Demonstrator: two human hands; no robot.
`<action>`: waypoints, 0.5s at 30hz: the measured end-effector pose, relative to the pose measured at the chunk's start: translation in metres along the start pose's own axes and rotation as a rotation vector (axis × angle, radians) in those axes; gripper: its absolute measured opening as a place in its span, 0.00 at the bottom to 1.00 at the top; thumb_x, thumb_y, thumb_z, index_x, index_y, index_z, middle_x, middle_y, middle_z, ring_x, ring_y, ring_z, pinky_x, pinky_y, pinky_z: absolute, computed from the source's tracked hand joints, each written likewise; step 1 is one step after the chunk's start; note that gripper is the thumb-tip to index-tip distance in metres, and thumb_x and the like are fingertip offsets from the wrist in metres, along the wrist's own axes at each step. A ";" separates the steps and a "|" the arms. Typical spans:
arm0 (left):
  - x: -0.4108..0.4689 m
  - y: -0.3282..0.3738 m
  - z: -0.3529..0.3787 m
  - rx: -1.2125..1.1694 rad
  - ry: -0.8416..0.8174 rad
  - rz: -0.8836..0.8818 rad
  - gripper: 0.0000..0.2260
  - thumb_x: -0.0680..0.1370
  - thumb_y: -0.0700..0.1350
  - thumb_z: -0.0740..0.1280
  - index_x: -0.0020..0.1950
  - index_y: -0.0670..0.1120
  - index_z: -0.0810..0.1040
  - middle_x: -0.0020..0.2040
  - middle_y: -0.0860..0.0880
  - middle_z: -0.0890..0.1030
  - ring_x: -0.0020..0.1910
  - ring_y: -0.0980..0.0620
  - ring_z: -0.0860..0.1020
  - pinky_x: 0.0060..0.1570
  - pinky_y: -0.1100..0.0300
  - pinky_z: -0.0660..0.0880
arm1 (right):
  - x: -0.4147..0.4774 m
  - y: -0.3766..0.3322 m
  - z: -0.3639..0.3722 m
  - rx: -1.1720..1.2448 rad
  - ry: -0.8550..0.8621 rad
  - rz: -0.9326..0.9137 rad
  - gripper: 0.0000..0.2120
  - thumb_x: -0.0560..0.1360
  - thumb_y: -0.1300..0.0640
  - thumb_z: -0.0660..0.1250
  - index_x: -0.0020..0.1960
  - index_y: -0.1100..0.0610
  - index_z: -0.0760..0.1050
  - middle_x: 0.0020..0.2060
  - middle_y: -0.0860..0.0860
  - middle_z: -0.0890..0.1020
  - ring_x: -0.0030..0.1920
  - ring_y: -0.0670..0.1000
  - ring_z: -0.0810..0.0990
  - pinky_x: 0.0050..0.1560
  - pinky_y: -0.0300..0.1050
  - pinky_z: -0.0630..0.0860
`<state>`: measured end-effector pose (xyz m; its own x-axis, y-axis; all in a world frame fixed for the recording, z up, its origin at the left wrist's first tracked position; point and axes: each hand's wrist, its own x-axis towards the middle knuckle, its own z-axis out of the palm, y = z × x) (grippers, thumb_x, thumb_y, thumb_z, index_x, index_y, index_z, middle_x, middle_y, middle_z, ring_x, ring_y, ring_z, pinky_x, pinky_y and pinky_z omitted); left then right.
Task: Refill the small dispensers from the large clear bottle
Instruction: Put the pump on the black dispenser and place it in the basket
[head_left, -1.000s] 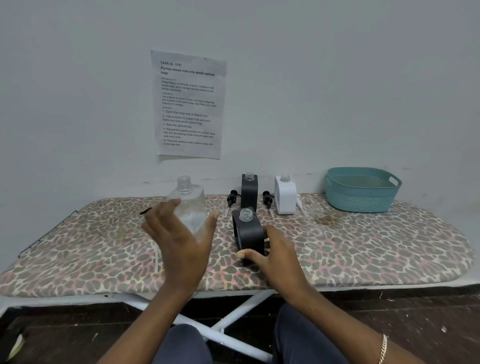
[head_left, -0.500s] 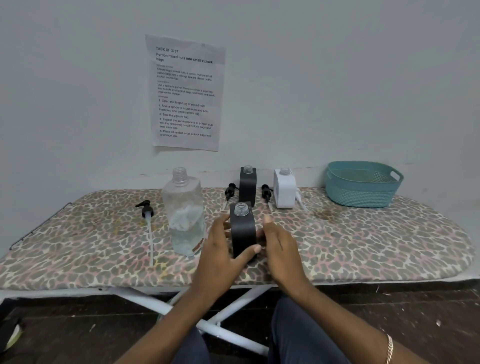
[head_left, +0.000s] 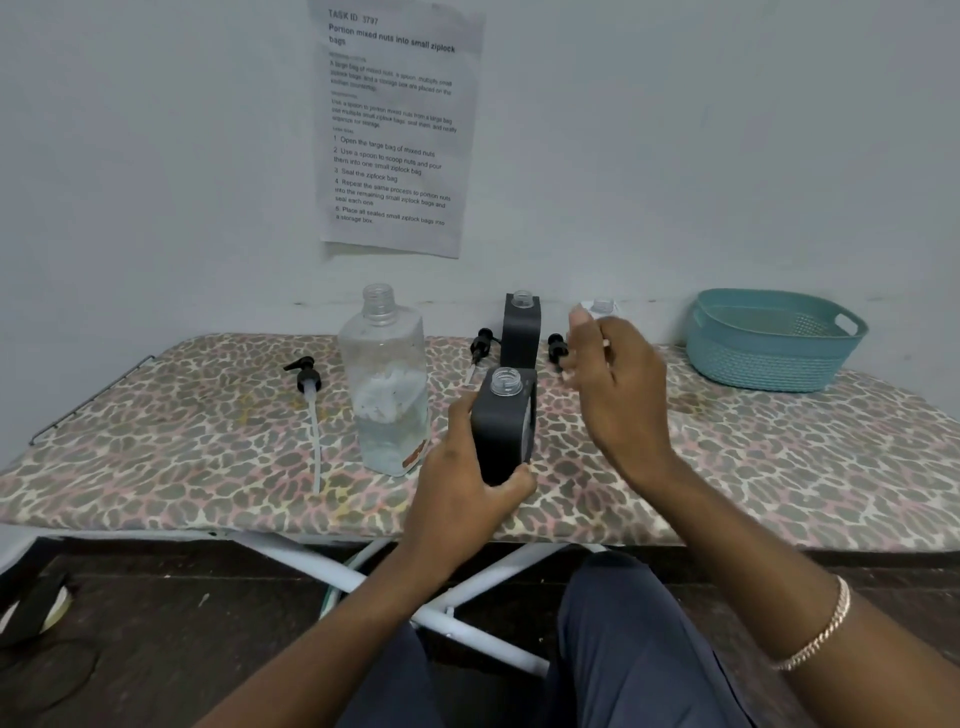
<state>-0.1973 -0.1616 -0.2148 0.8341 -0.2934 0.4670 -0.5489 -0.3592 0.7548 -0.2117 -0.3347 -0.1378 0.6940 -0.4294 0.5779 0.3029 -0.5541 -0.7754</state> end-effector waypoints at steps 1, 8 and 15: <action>0.001 -0.002 0.000 -0.013 -0.001 -0.005 0.36 0.72 0.54 0.73 0.76 0.60 0.60 0.53 0.62 0.81 0.51 0.64 0.81 0.45 0.72 0.77 | 0.012 -0.006 0.004 -0.002 -0.002 -0.039 0.22 0.86 0.41 0.60 0.47 0.57 0.77 0.41 0.54 0.83 0.43 0.55 0.84 0.45 0.56 0.82; 0.000 -0.002 0.001 -0.045 0.013 -0.015 0.31 0.70 0.54 0.72 0.66 0.70 0.60 0.53 0.67 0.80 0.47 0.62 0.82 0.40 0.67 0.78 | 0.116 -0.045 0.063 -0.419 -0.426 -0.151 0.14 0.80 0.52 0.70 0.46 0.64 0.81 0.39 0.57 0.86 0.42 0.58 0.86 0.47 0.52 0.83; 0.003 -0.009 -0.001 -0.057 -0.009 0.017 0.25 0.72 0.52 0.73 0.62 0.68 0.64 0.45 0.55 0.82 0.41 0.53 0.83 0.37 0.54 0.80 | 0.170 -0.030 0.164 -0.830 -0.867 -0.008 0.11 0.77 0.60 0.77 0.43 0.64 0.77 0.22 0.52 0.81 0.26 0.51 0.84 0.41 0.42 0.82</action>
<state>-0.1898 -0.1580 -0.2198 0.8238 -0.3075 0.4762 -0.5592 -0.3029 0.7717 0.0041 -0.2745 -0.0581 0.9993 0.0231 -0.0288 0.0173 -0.9820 -0.1879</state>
